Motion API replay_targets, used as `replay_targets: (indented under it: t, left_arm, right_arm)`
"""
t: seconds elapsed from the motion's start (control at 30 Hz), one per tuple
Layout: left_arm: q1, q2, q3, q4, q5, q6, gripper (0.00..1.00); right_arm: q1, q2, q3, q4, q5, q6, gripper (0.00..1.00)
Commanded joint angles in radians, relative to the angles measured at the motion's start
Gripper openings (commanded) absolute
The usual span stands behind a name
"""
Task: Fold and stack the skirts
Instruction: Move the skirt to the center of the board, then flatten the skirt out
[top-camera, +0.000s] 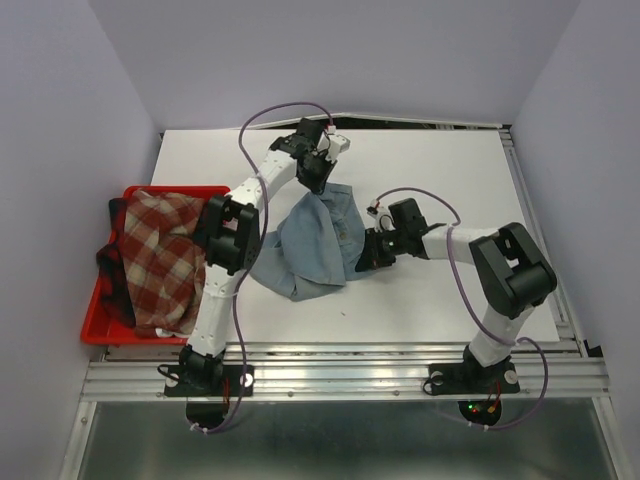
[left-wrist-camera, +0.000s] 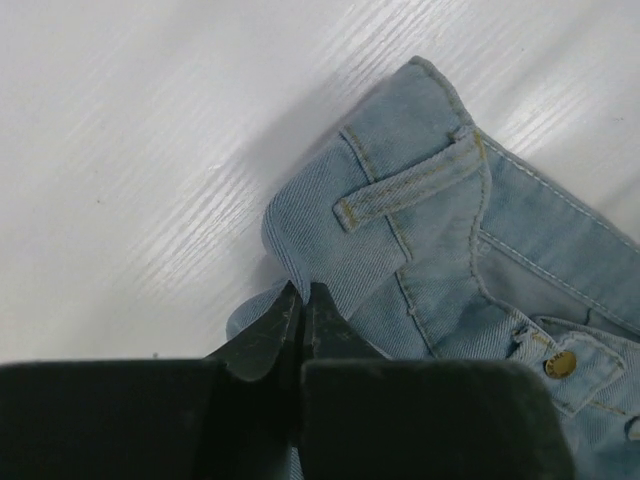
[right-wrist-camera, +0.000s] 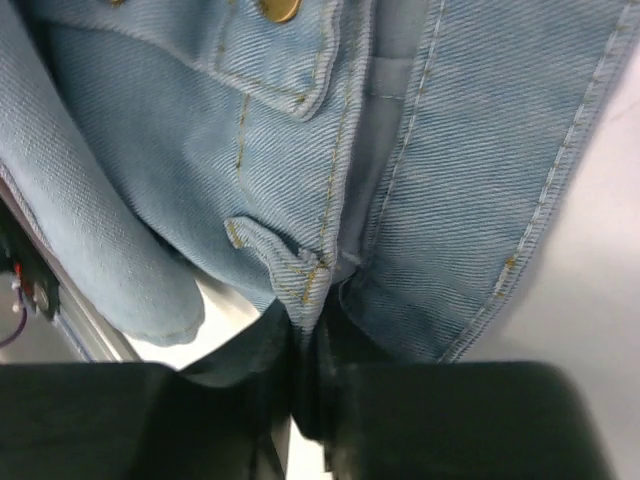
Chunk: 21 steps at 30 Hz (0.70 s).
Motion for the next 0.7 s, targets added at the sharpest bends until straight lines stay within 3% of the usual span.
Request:
replay_targets:
  t: [0.0,0.03,0.27,0.37,0.57,0.67]
  left_arm:
    - [0.018,-0.058,-0.021,-0.007,0.169,-0.019,0.0]
    - [0.024,-0.065,-0.029,-0.007,0.187,-0.011,0.0]
    - [0.102,-0.242,-0.196,0.089,0.351,-0.004,0.0]
    - [0.139,-0.331,-0.289,0.097,0.416,-0.004,0.0]
    - [0.12,-0.426,-0.561,0.097,0.456,0.091,0.0]
    - [0.114,-0.452,-0.72,0.195,0.397,0.072,0.04]
  right_arm:
    - [0.002,0.037,0.075,-0.122,0.12,-0.102,0.07]
    - [0.002,0.031,0.078,-0.142,0.148,-0.115,0.01]
    - [-0.07,-0.222,0.048,-0.348,0.265,-0.289,0.01]
    - [-0.129,-0.316,0.1,-0.494,0.295,-0.465,0.01]
    - [-0.139,-0.325,0.078,-0.616,0.372,-0.645,0.01]
    - [-0.149,-0.267,0.06,-0.605,0.409,-0.7,0.01]
